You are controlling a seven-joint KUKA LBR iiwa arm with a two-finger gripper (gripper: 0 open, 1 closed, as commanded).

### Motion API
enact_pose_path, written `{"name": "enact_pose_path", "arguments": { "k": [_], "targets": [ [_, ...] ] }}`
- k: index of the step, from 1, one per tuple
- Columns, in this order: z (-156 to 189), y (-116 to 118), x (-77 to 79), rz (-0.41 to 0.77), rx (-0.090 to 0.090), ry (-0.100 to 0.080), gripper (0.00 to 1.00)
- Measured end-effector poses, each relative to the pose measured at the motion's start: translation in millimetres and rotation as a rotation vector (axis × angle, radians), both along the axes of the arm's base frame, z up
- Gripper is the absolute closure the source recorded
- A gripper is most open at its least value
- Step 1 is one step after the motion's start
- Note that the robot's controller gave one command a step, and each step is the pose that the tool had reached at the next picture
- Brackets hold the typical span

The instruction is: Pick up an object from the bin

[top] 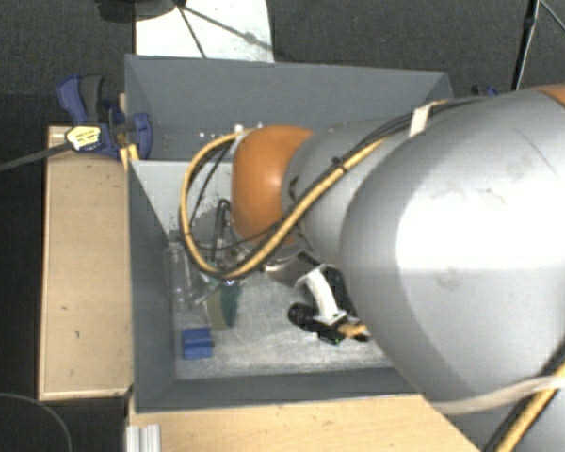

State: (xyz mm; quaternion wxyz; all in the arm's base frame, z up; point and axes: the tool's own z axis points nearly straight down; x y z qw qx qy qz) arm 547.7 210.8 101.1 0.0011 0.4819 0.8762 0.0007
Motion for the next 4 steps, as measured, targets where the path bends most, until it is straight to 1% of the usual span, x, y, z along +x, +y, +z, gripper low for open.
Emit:
{"name": "enact_pose_path", "arguments": {
  "k": [1,2,3,4],
  "targets": [
    [20.1,-12.7,22.3,-0.218,0.001,0.0,0.0],
    [-28.9,-2.9,-5.9,0.469,-0.001,-0.004,0.0],
    [-28.7,-5.2,3.2,0.228,0.003,-0.004,0.0],
    [-27.0,-7.5,5.8,0.224,0.0,-0.01,1.0]
  ]
}}
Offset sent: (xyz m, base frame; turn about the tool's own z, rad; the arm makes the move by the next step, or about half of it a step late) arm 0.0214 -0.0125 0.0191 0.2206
